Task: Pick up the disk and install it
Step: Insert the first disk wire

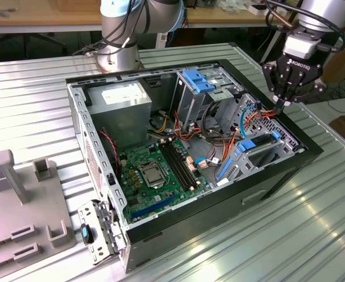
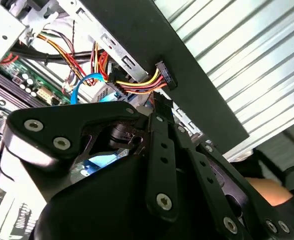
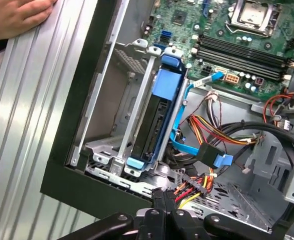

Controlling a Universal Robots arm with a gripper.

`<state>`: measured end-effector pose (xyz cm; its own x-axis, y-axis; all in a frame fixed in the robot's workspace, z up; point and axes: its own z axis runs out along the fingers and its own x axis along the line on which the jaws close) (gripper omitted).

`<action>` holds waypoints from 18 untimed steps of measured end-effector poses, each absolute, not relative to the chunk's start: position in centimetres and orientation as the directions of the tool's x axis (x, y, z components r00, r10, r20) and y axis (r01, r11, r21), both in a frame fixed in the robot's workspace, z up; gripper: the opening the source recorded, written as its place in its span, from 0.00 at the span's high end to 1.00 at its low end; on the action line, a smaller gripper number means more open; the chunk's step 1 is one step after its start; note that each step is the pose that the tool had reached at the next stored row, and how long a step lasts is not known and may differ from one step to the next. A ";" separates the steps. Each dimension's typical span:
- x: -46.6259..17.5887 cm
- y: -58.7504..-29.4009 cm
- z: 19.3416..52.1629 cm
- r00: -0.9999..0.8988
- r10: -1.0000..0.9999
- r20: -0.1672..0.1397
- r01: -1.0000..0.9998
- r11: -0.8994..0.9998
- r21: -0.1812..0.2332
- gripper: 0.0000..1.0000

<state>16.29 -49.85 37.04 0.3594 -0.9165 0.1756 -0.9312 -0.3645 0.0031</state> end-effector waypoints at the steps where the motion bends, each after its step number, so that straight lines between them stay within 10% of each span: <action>1: 16.3 -49.8 37.0 0.379 -0.908 0.178 -0.923 -0.384 0.004 0.89; 18: 16.3 -49.8 37.1 0.669 -0.709 0.222 -0.731 -0.682 0.027 0.61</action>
<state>16.34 -49.84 37.11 0.6694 -0.7090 0.2219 -0.7311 -0.6818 0.0271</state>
